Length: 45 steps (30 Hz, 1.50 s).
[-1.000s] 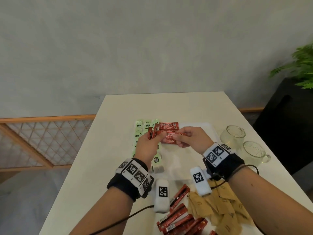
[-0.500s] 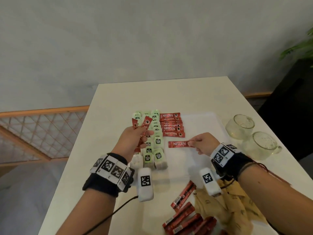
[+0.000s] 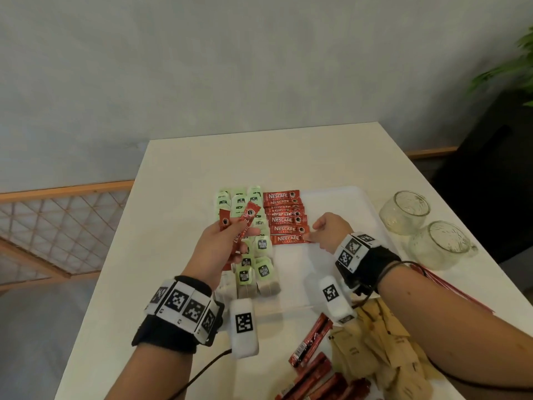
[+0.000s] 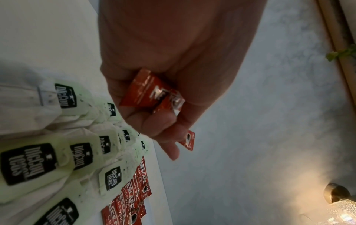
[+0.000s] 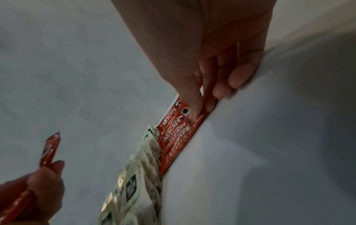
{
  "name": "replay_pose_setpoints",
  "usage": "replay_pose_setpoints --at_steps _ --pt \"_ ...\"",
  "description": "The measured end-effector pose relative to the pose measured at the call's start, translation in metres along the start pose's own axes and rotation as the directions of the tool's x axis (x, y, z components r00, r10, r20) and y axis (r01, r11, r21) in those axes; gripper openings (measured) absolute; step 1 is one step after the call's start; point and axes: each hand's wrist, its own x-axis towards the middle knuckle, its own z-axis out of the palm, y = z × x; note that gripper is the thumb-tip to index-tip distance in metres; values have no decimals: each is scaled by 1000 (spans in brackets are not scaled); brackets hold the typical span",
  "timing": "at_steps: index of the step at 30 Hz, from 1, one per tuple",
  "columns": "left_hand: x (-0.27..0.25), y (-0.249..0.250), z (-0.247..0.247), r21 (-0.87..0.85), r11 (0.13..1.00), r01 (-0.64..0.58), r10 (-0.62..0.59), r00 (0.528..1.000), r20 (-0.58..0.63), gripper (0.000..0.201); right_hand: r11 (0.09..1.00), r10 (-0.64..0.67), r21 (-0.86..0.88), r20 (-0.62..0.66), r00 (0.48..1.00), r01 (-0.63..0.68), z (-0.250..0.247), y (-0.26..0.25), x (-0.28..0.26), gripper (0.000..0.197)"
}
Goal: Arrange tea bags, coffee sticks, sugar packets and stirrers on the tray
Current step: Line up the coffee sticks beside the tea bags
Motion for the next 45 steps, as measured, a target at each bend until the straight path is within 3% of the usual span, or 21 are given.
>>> replay_pose_setpoints --at_steps 6,14,17,22,26,30,33,38,45 --pt "0 -7 -10 71 997 27 -22 997 -70 12 999 11 48 22 1000 -12 0 -9 8 34" --pt "-11 -5 -1 140 990 -9 7 1000 16 17 997 9 81 12 1000 -10 -13 -10 -8 28" --pt "-16 2 13 195 980 -34 23 998 59 17 973 -100 213 26 995 92 -29 -13 -28 30" --pt "-22 6 38 261 962 -79 50 992 117 18 848 -324 478 120 939 231 -50 -28 -70 28" --pt "-35 12 57 253 961 -109 83 990 110 23 802 -434 497 100 895 333 -59 -24 -83 16" --pt "-51 12 64 120 989 -90 84 995 60 24 766 -398 550 -1 917 333 -73 -10 -85 14" --pt "-63 10 69 117 986 -123 120 992 33 21 754 -389 574 -2 921 320 -82 -7 -91 13" --pt "-74 2 83 177 971 -162 173 983 -53 19 777 -426 543 79 901 319 -93 -5 -101 20" --pt "-77 10 83 373 899 -231 254 967 -13 17 797 -461 507 158 873 329 -85 -17 -106 24"
